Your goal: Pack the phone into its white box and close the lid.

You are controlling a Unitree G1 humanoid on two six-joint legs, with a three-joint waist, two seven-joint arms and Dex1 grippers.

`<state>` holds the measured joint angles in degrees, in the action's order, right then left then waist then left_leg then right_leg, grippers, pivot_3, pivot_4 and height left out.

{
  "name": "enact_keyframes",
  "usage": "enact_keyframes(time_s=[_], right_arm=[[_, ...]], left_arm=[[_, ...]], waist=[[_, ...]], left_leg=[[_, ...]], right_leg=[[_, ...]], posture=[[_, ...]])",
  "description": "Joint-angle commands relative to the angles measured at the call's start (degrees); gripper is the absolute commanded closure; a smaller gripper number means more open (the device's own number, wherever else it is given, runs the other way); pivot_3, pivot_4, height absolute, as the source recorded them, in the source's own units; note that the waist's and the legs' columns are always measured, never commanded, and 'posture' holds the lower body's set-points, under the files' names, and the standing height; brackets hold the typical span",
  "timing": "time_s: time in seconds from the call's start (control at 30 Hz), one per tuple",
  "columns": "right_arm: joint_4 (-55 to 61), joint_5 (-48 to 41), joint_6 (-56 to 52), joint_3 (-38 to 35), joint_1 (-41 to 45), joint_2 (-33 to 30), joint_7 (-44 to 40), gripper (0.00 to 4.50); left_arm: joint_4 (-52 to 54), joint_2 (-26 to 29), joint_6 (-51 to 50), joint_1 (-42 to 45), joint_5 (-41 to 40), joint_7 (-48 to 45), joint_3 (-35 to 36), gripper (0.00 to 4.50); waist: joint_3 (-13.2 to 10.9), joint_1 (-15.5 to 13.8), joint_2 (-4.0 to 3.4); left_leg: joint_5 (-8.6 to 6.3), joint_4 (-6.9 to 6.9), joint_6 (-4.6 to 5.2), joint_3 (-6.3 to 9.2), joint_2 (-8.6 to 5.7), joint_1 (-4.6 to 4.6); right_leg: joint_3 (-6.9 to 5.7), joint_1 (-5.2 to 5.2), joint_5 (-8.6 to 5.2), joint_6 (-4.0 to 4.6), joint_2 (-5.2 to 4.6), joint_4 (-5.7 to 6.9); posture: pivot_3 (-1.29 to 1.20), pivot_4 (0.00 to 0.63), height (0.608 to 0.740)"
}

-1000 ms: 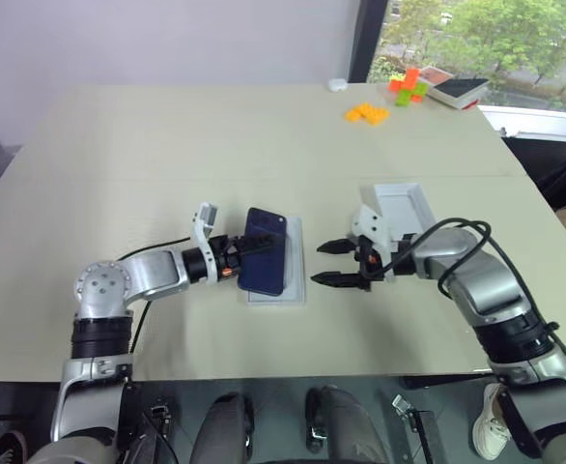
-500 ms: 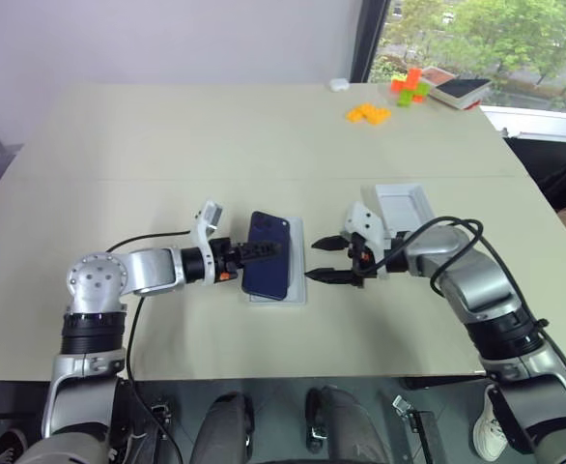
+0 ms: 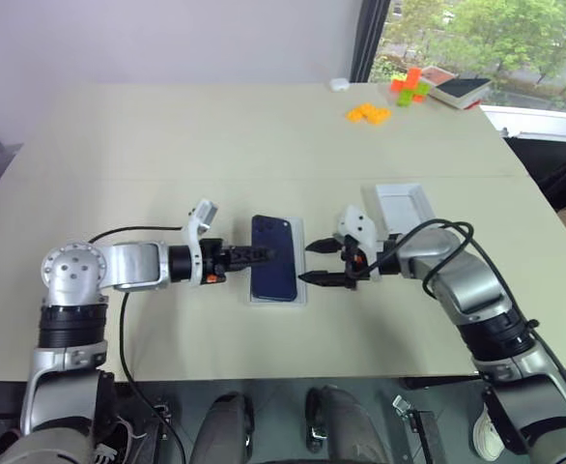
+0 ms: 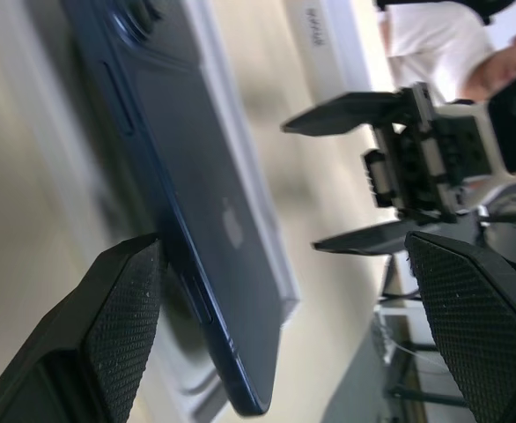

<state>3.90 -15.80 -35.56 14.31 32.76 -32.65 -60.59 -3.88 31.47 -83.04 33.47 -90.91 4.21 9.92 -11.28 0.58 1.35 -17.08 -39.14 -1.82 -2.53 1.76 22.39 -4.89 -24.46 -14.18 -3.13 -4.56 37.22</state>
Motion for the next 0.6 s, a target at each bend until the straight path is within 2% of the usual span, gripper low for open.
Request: enact_keyframes(time_s=[0.03, 0.23, 0.37, 0.5, 0.6], right_arm=[[0.64, 0.00, 1.18, -0.48, 1.40, 0.23, 0.18, 1.12], [0.36, 0.18, 1.81, -0.37, 1.48, 0.37, 0.21, 1.12], [-0.08, -0.83, 2.02, -2.08, 2.12, 1.24, 1.08, 1.12], [-0.49, -3.25, 0.78, -4.78, 3.56, 3.44, 2.87, 1.12], [-0.52, -4.20, -0.05, -5.44, 4.43, 6.00, 5.25, 1.12]], left_arm=[[0.69, 1.26, 1.45, 2.17, -3.42, 0.87, 1.00, 0.04], [1.75, 3.59, 2.18, 1.04, -4.14, 1.19, 0.36, 0.04], [6.44, 4.60, 5.73, -0.41, 2.24, -2.51, 1.82, 0.04], [14.92, 8.41, 17.81, -4.74, 16.56, -14.97, 2.37, 0.04], [16.89, 11.34, 25.77, -8.64, 25.03, -23.49, 2.13, 0.04]], waist=[[0.00, -0.06, 0.00], [0.00, 0.00, 0.00], [0.00, 0.02, 0.00], [-0.01, 0.15, -0.02], [-0.02, 0.09, -0.03]], left_leg=[[0.00, 0.00, 0.00, 0.00, 0.00, 0.00], [0.00, 0.00, 0.00, -0.01, 0.00, 0.00], [0.00, 0.00, -0.01, -0.02, 0.00, 0.00], [0.04, 0.00, -0.07, -0.06, 0.00, -0.01], [0.04, 0.04, -0.09, -0.14, -0.02, -0.01]], right_leg=[[0.00, 0.00, 0.00, 0.00, 0.00, 0.00], [0.00, 0.00, 0.00, 0.00, -0.01, -0.01], [0.00, 0.00, 0.00, 0.00, 0.00, -0.01], [0.00, -0.02, 0.00, 0.01, 0.04, 0.00], [-0.03, -0.05, 0.00, 0.02, 0.10, -0.02]], posture=[[0.00, 0.150, 0.740], [0.00, 0.150, 0.740], [0.00, 0.150, 0.740], [0.00, 0.150, 0.740], [0.00, 0.150, 0.740]])
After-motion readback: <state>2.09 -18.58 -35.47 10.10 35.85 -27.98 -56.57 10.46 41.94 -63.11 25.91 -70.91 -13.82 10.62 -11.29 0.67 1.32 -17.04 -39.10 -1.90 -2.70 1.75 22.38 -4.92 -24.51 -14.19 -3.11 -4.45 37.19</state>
